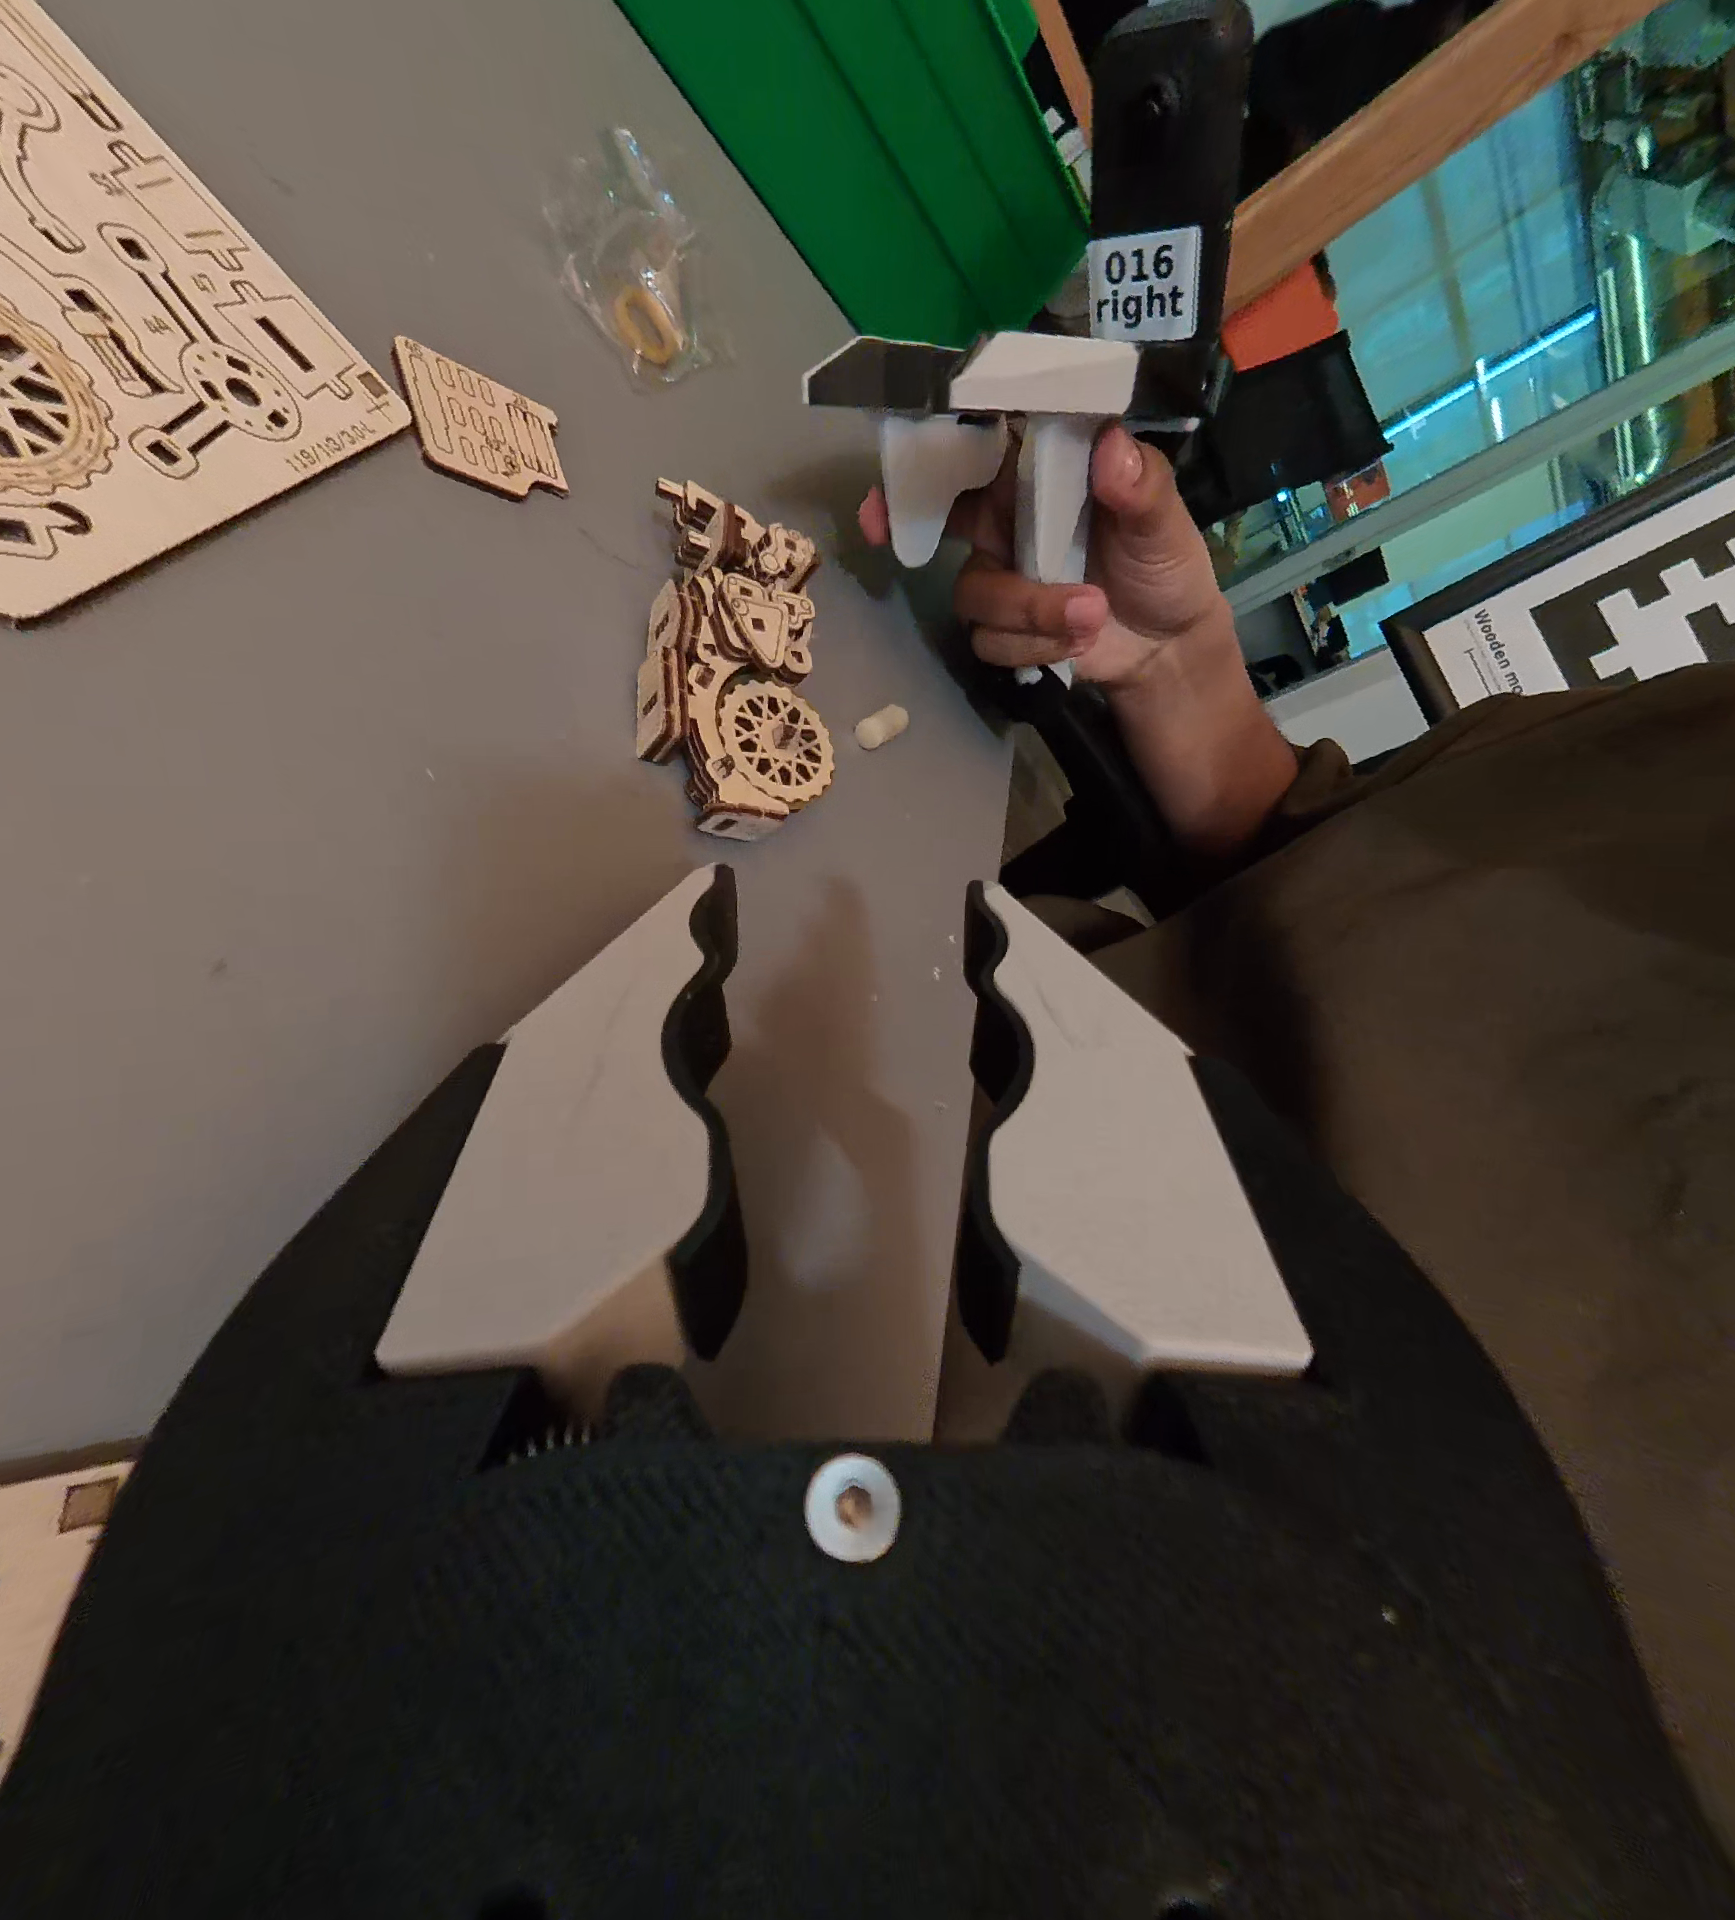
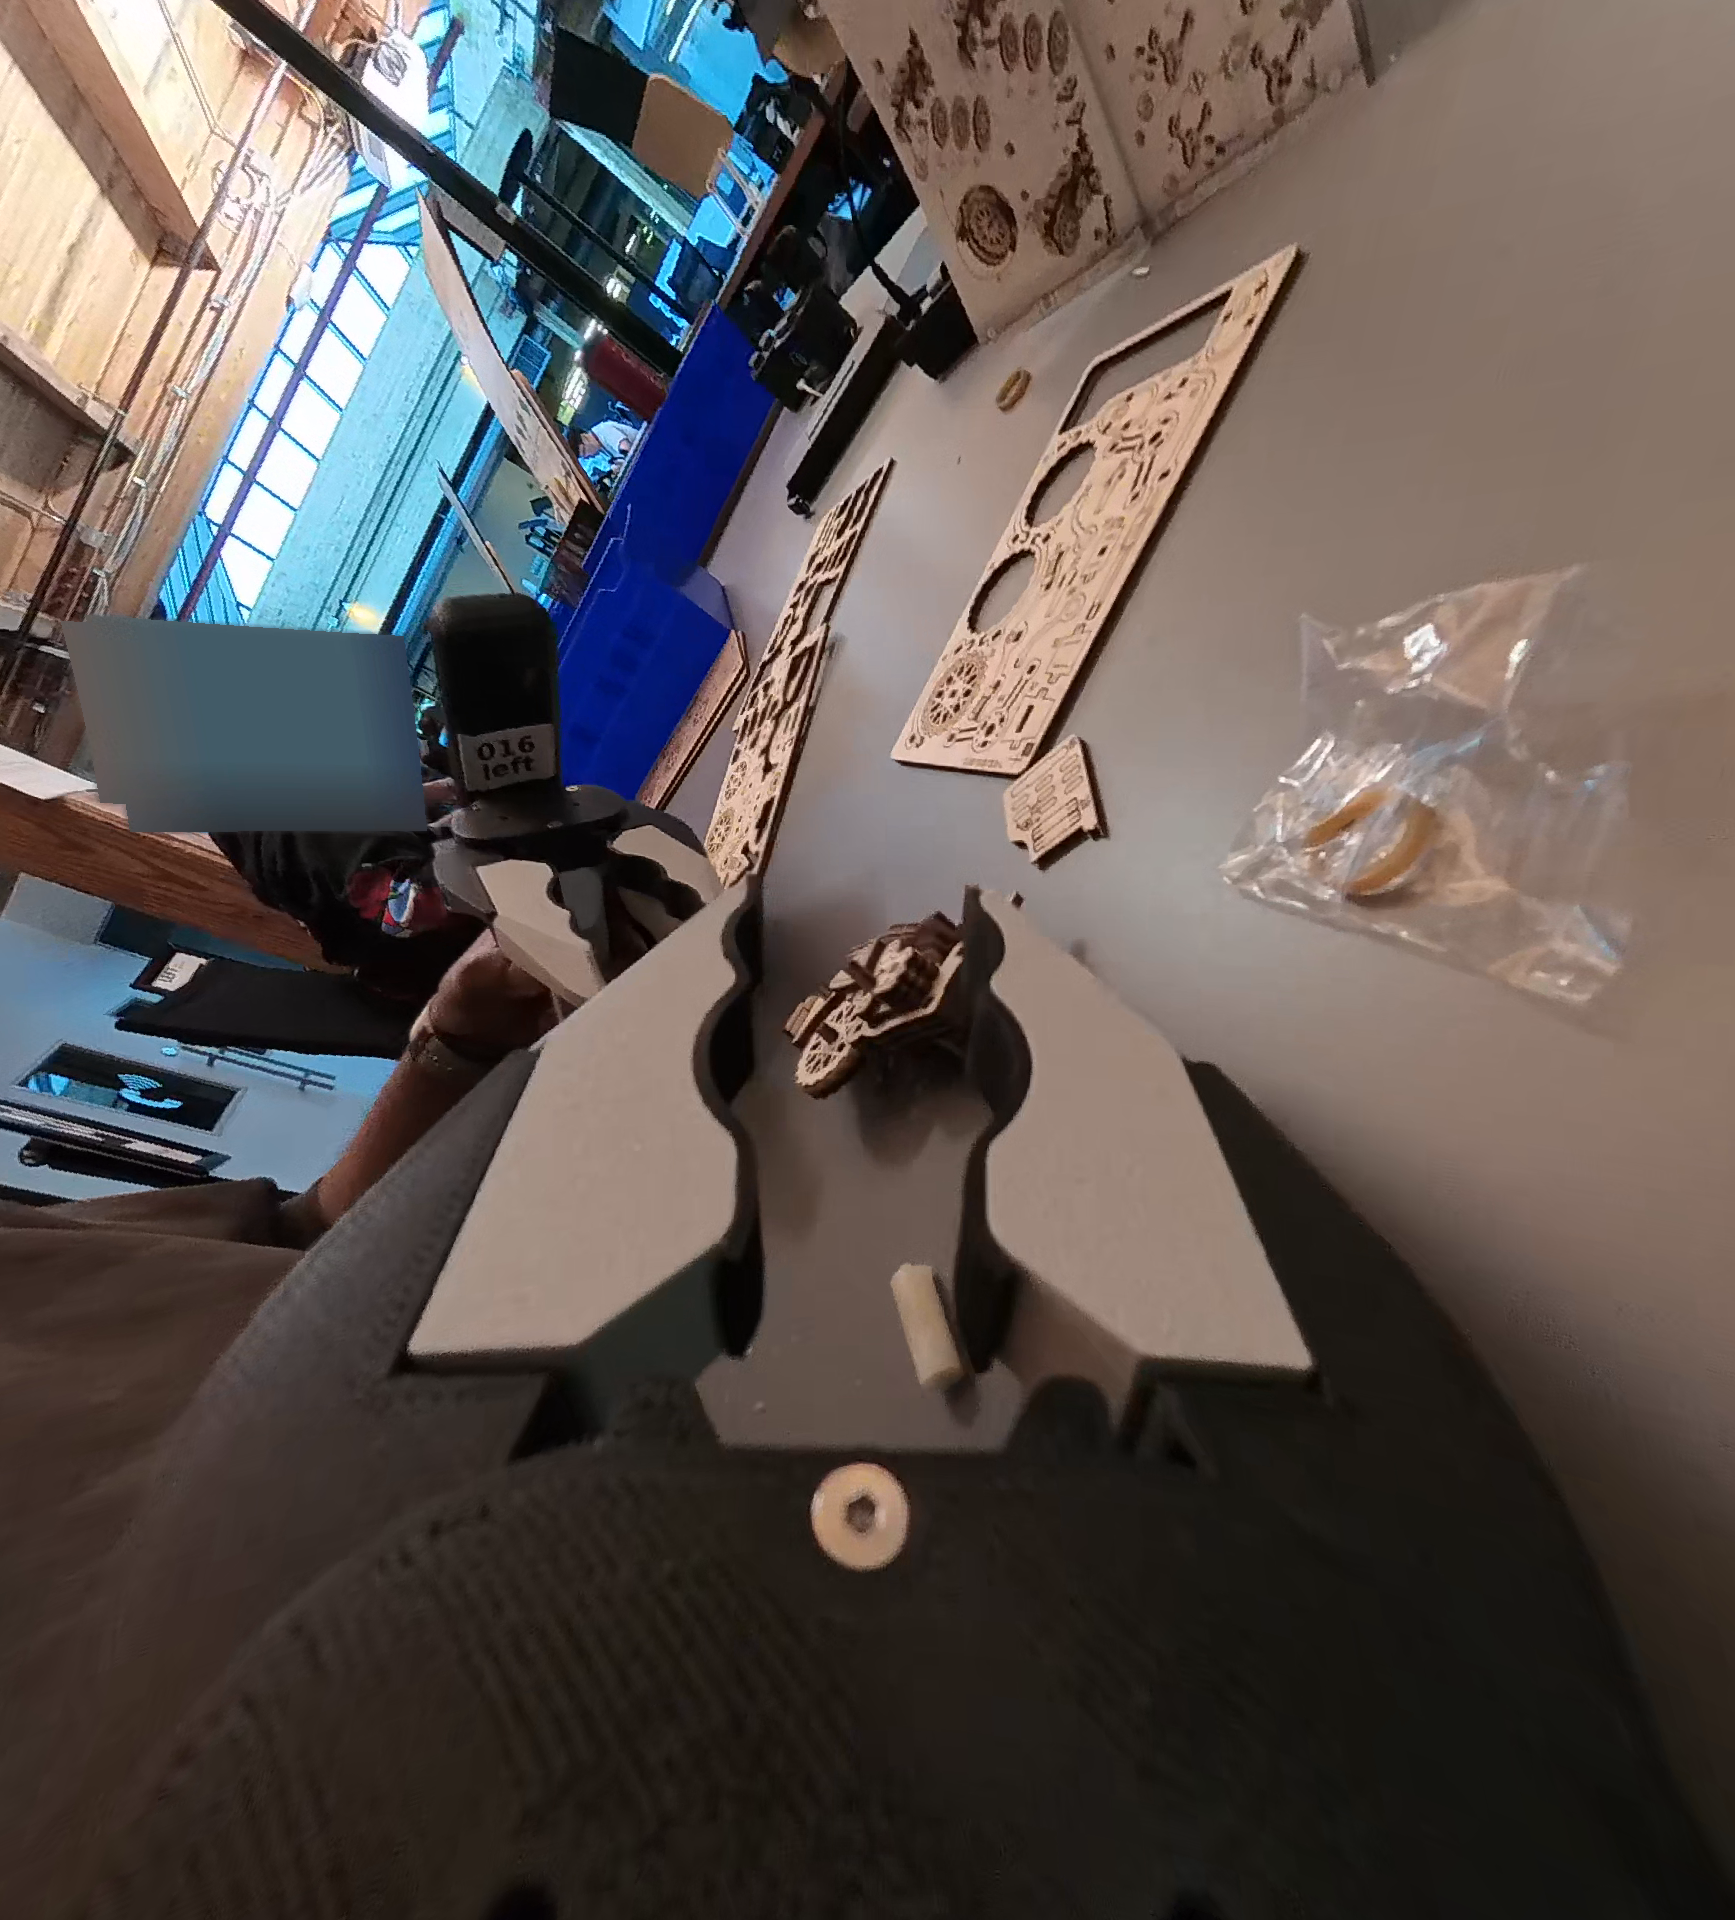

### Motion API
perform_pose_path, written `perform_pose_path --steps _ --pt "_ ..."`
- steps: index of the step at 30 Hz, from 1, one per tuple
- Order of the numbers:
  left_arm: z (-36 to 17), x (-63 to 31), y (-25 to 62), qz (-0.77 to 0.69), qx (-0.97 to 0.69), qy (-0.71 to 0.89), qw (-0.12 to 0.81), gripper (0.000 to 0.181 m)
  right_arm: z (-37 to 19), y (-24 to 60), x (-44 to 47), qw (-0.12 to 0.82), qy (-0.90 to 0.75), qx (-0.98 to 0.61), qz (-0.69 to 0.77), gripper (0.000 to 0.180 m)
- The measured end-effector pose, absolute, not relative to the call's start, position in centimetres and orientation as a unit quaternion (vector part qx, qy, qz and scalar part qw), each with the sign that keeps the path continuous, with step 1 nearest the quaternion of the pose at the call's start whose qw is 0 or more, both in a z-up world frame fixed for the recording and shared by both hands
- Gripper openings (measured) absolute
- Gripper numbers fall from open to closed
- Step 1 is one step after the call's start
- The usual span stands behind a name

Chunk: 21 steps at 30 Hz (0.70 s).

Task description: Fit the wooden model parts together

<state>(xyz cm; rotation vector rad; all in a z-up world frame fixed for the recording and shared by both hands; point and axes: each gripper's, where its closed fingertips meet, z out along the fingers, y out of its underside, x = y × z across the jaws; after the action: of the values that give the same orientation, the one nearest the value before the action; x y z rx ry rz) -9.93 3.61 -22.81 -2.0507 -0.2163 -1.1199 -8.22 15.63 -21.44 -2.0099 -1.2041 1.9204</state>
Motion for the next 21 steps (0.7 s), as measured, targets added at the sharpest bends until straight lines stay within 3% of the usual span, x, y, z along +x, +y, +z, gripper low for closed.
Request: perform_pose_path --steps 6,9,15,21 --pt "-22.6 -11.2 3.9 -0.382 -0.817 -0.063 0.428 0.04 -20.3 15.9 -8.0 0.127 -0.454 -0.628 0.619 0.033" --pt "-23.4 -12.5 3.9 -0.294 -0.847 -0.036 0.441 0.03 -20.2 15.6 -8.0 0.183 -0.505 -0.609 0.584 0.032" --pt "-22.3 -15.1 4.5 -0.095 -0.859 0.016 0.503 0.031 -21.0 15.0 -8.2 0.302 -0.603 -0.563 0.478 0.03" --pt "-21.3 -16.0 4.6 -0.09 -0.843 -0.008 0.531 0.028 -20.7 15.2 -8.3 0.344 -0.61 -0.545 0.461 0.027"
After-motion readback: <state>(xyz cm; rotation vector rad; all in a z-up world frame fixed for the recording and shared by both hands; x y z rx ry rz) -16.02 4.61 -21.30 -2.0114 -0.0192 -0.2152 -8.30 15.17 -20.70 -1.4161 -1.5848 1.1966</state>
